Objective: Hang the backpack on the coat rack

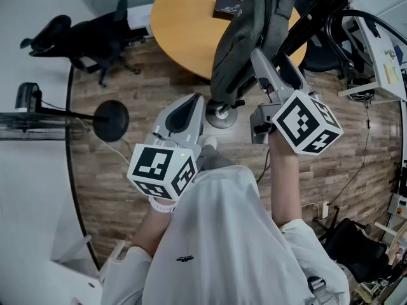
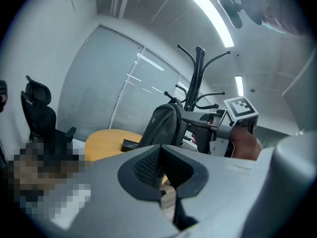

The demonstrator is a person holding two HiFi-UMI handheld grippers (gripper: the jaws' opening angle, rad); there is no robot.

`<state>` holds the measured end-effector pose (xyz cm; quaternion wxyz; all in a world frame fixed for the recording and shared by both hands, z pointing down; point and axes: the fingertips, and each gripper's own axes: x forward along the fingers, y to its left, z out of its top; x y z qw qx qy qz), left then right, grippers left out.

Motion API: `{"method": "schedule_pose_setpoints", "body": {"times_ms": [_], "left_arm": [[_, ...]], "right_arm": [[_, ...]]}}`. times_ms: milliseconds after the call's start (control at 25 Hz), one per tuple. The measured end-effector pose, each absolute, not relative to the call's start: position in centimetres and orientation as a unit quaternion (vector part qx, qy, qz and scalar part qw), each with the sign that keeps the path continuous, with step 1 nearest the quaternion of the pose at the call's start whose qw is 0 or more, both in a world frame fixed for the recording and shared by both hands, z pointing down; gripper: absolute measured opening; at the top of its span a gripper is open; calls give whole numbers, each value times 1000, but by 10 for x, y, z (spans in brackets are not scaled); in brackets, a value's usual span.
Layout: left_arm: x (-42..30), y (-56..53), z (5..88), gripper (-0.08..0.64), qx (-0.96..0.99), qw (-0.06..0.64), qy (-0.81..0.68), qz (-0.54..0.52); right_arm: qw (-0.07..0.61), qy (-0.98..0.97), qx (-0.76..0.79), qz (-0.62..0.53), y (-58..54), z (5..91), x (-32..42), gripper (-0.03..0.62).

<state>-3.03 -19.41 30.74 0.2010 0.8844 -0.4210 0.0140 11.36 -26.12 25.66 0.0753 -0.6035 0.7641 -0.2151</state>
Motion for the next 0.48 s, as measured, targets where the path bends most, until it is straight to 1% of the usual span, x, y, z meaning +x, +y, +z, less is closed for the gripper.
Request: {"method": "schedule_pose_setpoints", "body": {"times_ms": [160, 320, 480], "left_arm": [[-36, -188, 308, 18, 884, 200, -423, 12], [-43, -181, 308, 18, 882, 198, -427, 9], [-53, -174, 308, 18, 881, 195, -431, 6]], "right_arm": [[52, 771, -603, -201, -247, 264, 110, 296], [28, 777, -600, -188, -230, 274, 104, 227], [8, 789, -591, -168, -214, 286, 94, 143]]}}
